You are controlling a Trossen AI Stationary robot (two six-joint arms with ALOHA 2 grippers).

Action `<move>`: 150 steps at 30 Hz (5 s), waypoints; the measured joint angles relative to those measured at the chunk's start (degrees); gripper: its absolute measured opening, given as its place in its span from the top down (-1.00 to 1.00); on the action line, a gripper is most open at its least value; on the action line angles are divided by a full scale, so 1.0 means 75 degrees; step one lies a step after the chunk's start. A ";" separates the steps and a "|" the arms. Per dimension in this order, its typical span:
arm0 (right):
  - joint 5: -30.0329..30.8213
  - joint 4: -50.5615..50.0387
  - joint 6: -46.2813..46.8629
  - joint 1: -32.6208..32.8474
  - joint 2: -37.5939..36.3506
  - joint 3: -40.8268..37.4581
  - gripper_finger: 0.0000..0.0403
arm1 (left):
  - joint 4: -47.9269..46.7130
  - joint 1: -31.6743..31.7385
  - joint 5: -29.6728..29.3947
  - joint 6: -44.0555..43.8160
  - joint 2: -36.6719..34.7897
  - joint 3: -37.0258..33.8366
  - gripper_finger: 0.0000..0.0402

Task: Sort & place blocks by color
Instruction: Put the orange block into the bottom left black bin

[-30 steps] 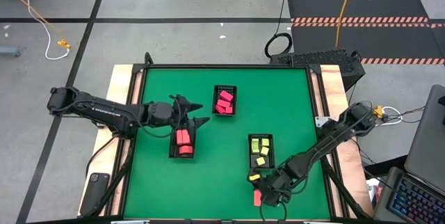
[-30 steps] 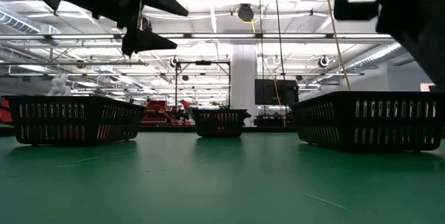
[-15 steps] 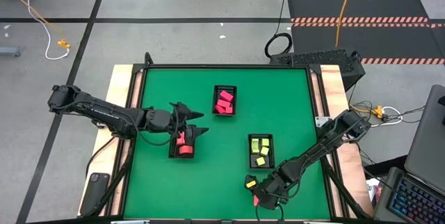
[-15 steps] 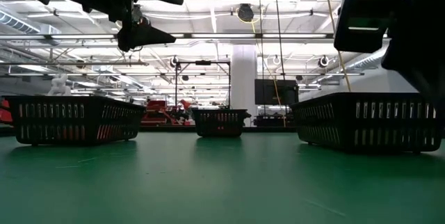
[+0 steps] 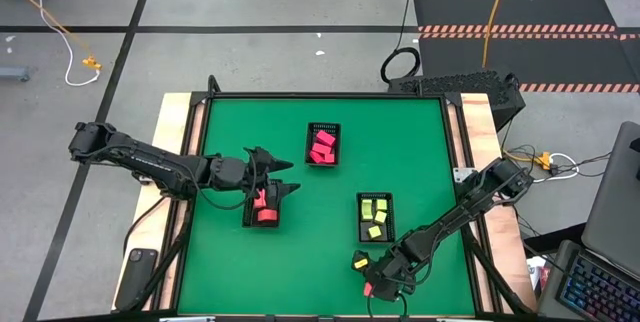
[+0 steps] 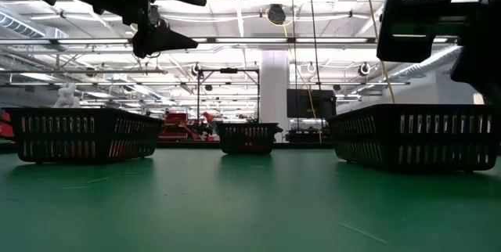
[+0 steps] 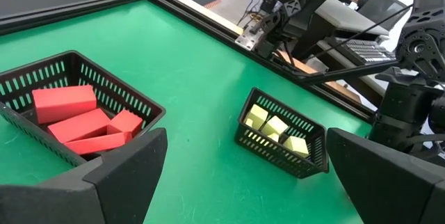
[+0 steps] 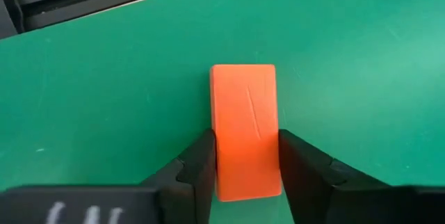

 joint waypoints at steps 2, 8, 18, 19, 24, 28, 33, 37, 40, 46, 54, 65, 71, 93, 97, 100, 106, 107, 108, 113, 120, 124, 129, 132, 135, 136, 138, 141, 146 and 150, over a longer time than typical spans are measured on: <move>-0.0024 0.0006 0.0058 0.0001 0.0000 0.0000 0.42 | -0.0001 0.0003 0.0000 0.0000 0.0000 0.0000 -0.97; 0.0031 0.0022 0.0246 0.0001 -0.0098 -0.0004 0.42 | 0.0000 0.0006 -0.0001 0.0003 0.0000 0.0000 -0.97; 0.1334 0.0629 0.0302 -0.0155 -0.1191 -0.0009 0.40 | 0.0091 -0.0054 -0.0080 0.0567 0.0002 0.0000 -0.97; 0.1641 0.0634 0.0368 -0.0226 -0.1310 -0.0009 0.40 | 0.0192 -0.0092 -0.0177 0.0772 0.0002 0.0000 -0.97; 0.3208 0.0747 0.0758 -0.0835 -0.1638 -0.0009 0.37 | 0.1055 -0.0516 -0.0462 0.2385 0.0001 0.0000 -0.97; 0.3787 0.1362 0.1053 -0.1638 -0.1648 -0.0009 0.38 | 0.1523 -0.0970 -0.0475 0.3689 0.0003 0.0000 -0.97; 0.3736 0.2341 0.1539 -0.2673 -0.1647 -0.0009 0.38 | 0.1520 -0.1393 -0.0885 0.4806 0.0154 0.0000 -0.97; 0.3088 0.3403 0.1816 -0.3287 -0.1647 -0.0009 0.38 | 0.1724 -0.1501 -0.1330 0.5254 0.0429 0.0003 -0.96; 0.2729 0.3850 0.1836 -0.3557 -0.1647 -0.0006 0.39 | 0.1826 -0.1495 -0.1474 0.5345 0.0571 0.0003 -0.96; 0.2310 0.4017 0.1735 -0.3846 -0.1644 -0.0006 0.39 | 0.2157 -0.1480 -0.1480 0.5389 0.0588 0.0003 -0.96; 0.2330 0.4172 0.1655 -0.3954 -0.1588 -0.0006 0.39 | 0.2425 -0.1480 -0.1321 0.5449 0.0583 0.0003 -0.96; 0.2327 0.4420 0.1513 -0.3954 -0.1588 -0.0006 0.39 | 0.2415 -0.1480 -0.1320 0.5263 0.0583 0.0003 -0.96; 0.2334 0.4437 0.1513 -0.3957 -0.1588 -0.0006 0.39 | 0.2557 -0.1480 -0.1317 0.5223 0.0583 0.0003 -0.96; 0.2295 0.4579 0.1633 -0.4006 -0.1588 -0.0006 0.39 | 0.2678 -0.1173 -0.1304 0.4730 0.0803 0.0000 -0.02; 0.2146 0.4580 0.1660 -0.4009 -0.1588 -0.0006 0.39 | 0.2667 -0.1183 -0.1301 0.4726 0.0804 0.0000 0.17; 0.2151 0.4565 0.1749 -0.4009 -0.1588 -0.0006 0.38 | 0.2646 -0.1180 -0.1358 0.4753 0.0804 0.0000 0.29; 0.2137 0.4567 0.2060 -0.4043 -0.1588 -0.0006 0.28 | 0.2654 -0.1180 -0.1342 0.4707 0.0804 0.0000 0.32; 0.2132 0.4574 0.2057 -0.4047 -0.1588 -0.0006 0.26 | 0.2662 -0.1180 -0.1327 0.4701 0.0804 0.0000 0.29; 0.2137 0.4576 0.2052 -0.4047 -0.1588 -0.0006 0.24 | 0.2664 -0.1180 -0.1315 0.4697 0.0804 0.0000 0.27; 0.2157 0.4579 0.2047 -0.4047 -0.1588 -0.0006 0.22 | 0.2655 -0.1184 -0.1291 0.4689 0.0804 0.0000 0.26; 0.2184 0.4229 0.2063 -0.4047 -0.1588 -0.0006 0.21 | 0.2442 -0.1180 -0.1286 0.4650 0.0804 0.0000 0.34; 0.2199 0.3859 0.2221 -0.4050 -0.1590 -0.0003 0.21 | 0.2348 -0.1186 -0.1376 0.4597 0.0804 0.0000 0.31; 0.2200 0.3205 0.2288 -0.4050 -0.1591 0.0000 0.21 | 0.2177 -0.1186 -0.1400 0.4488 0.0804 0.0000 0.32; 0.2153 0.2899 0.2559 -0.4050 -0.1591 0.0000 0.21 | 0.1969 -0.1180 -0.1457 0.4393 0.0732 0.0000 0.34; 0.2132 0.2674 0.2872 -0.4020 -0.1591 0.0000 0.21 | 0.1887 -0.1180 -0.1694 0.4290 0.0704 0.0000 0.34; 0.2135 0.2602 0.2911 -0.3992 -0.1591 0.0000 0.21 | 0.1879 -0.1180 -0.1771 0.4281 0.0705 0.0000 0.34; 0.2131 0.2541 0.2922 -0.3935 -0.1591 0.0000 0.21 | 0.1881 -0.1177 -0.1802 0.4239 0.0705 0.0000 0.32; 0.2135 0.2421 0.2929 -0.3887 -0.1591 0.0000 0.21 | 0.1695 -0.1179 -0.1810 0.4022 0.0705 0.0000 0.32; 0.2140 0.1755 0.3114 -0.3877 -0.1591 0.0000 0.21 | 0.0736 -0.1180 -0.1807 0.3252 0.0510 0.0000 0.34; 0.2156 0.1085 0.3078 -0.3952 -0.1591 -0.0003 0.21 | -0.0330 -0.1293 -0.1791 0.2370 0.0239 0.0006 0.33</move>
